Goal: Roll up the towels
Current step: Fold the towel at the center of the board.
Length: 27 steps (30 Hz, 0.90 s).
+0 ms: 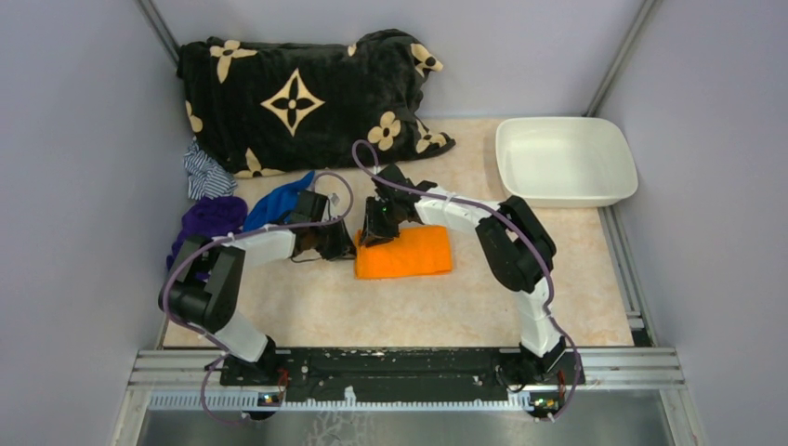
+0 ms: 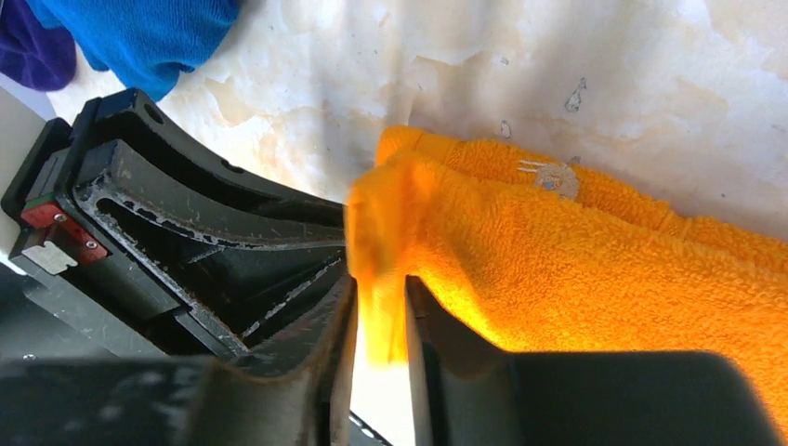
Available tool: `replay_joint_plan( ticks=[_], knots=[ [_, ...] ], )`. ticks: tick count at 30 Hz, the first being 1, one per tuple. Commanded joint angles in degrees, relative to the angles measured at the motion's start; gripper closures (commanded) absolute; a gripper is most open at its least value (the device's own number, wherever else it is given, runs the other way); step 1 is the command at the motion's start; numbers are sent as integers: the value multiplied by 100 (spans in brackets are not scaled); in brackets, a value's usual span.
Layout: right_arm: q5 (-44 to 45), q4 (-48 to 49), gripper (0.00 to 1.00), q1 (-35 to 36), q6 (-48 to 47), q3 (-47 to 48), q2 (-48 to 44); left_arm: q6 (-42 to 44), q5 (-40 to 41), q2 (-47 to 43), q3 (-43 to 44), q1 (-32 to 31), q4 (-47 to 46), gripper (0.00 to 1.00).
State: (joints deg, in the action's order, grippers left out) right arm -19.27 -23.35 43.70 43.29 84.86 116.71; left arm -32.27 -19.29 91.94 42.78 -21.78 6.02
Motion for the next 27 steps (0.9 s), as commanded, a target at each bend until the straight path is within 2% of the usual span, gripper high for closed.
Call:
replay_joint_plan(
  ticks=[1, 3, 6, 11, 14, 18, 21, 23, 27],
  knots=[
    [-3, 336, 68, 64, -15, 177, -194, -13, 326, -203, -175, -46, 135, 75],
    [53, 348, 59, 59, -109, 151, -373, -16, 473, -323, -224, -43, 207, 73],
    [212, 360, 53, -2, -338, -55, -821, 27, 760, -562, -206, -30, 472, 67],
    [85, 1045, 48, -586, -559, -1413, -1870, 126, 1444, -1104, -35, -35, 1058, 54],
    [-179, 1672, 45, -1021, -587, -2379, -2578, 174, 1654, -1331, 165, -77, 1278, 53],
    [-561, 2163, 44, -1458, -679, -3282, -3117, 150, 1783, -1322, 586, -648, 1335, 53],
    [-868, 2599, 45, -1704, -626, -3862, -3240, 14, 1473, -972, 812, -1039, 1032, 53],
    [-1044, 2891, 45, -1857, -566, -4186, -3214, -135, 1156, -696, 755, -1069, 682, 54],
    [-1132, 3300, 46, -2067, -568, -4692, -3093, -91, 1217, -177, 614, -995, 423, 57]
  ],
)
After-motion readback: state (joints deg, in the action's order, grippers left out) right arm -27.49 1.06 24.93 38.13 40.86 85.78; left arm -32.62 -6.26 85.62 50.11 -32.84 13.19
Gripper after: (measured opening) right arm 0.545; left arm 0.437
